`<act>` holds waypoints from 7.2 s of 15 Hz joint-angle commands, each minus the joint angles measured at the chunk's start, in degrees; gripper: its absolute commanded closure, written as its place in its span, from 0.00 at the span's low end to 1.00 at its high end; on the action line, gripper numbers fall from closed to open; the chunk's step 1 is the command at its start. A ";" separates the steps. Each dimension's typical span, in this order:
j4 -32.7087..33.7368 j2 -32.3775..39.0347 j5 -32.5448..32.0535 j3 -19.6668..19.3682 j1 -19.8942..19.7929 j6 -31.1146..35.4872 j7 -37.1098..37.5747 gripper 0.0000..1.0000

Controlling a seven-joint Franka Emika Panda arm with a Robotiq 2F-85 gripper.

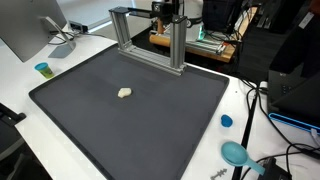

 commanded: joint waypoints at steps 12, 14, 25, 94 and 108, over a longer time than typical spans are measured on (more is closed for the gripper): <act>-4.36 0.21 0.36 -0.61 0.76 6.03 -2.03 0.28; -4.34 -0.45 -0.07 -1.07 0.79 5.34 -3.63 0.28; -4.32 -1.36 -0.34 -1.81 1.55 3.92 -9.36 0.43; 10.52 18.92 -0.79 1.91 -1.68 19.23 3.53 0.54; 28.93 40.12 -5.20 5.15 -1.35 16.77 18.32 0.79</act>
